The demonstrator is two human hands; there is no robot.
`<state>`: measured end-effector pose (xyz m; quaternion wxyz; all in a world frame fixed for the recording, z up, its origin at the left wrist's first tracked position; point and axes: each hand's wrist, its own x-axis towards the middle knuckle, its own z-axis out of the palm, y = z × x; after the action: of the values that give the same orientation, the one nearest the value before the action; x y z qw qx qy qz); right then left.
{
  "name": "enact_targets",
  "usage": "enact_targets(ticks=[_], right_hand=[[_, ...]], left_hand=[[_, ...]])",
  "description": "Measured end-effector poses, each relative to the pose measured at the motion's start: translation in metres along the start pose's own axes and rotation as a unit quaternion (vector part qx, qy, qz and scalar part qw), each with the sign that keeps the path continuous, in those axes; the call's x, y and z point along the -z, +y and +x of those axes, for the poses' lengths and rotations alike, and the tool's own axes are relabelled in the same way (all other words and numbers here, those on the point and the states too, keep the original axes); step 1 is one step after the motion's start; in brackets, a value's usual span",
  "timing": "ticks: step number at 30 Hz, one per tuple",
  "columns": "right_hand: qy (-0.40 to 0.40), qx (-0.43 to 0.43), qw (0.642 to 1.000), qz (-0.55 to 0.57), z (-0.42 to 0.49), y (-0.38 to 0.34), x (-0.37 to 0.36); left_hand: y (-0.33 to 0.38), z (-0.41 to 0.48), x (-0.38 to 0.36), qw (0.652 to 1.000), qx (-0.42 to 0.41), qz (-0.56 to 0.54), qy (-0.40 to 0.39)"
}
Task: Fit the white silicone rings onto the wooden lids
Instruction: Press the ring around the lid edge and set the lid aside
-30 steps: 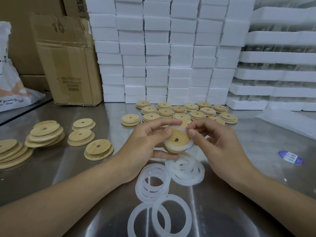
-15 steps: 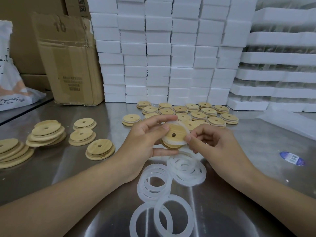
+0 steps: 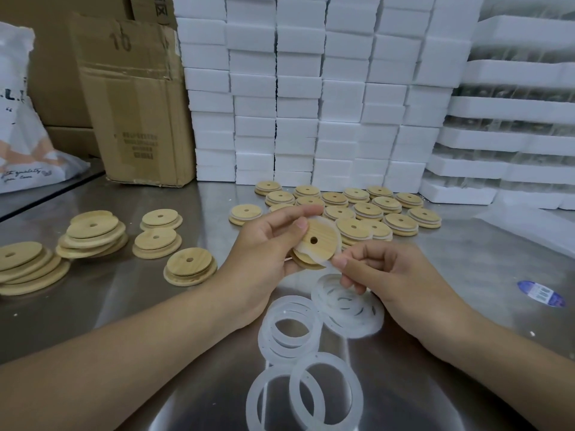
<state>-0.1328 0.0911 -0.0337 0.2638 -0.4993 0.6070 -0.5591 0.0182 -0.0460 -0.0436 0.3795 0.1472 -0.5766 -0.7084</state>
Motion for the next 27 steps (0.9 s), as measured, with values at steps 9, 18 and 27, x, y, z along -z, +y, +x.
enact_targets(ticks=[9,18,27], right_hand=[[0.043,-0.035,0.998,0.013,-0.0042,-0.001,-0.0037],[0.028,-0.03,0.999,0.031,-0.0053,-0.0001,-0.001],[0.093,-0.032,0.994,0.047,-0.0068,-0.0034,-0.0009]], left_hand=[[0.005,-0.0015,-0.0031,0.999,-0.004,0.02,-0.036],[0.0028,-0.0014,-0.0066,0.996,-0.025,0.065,-0.053],[0.0027,-0.0028,-0.0039,0.999,-0.009,0.049,0.02]])
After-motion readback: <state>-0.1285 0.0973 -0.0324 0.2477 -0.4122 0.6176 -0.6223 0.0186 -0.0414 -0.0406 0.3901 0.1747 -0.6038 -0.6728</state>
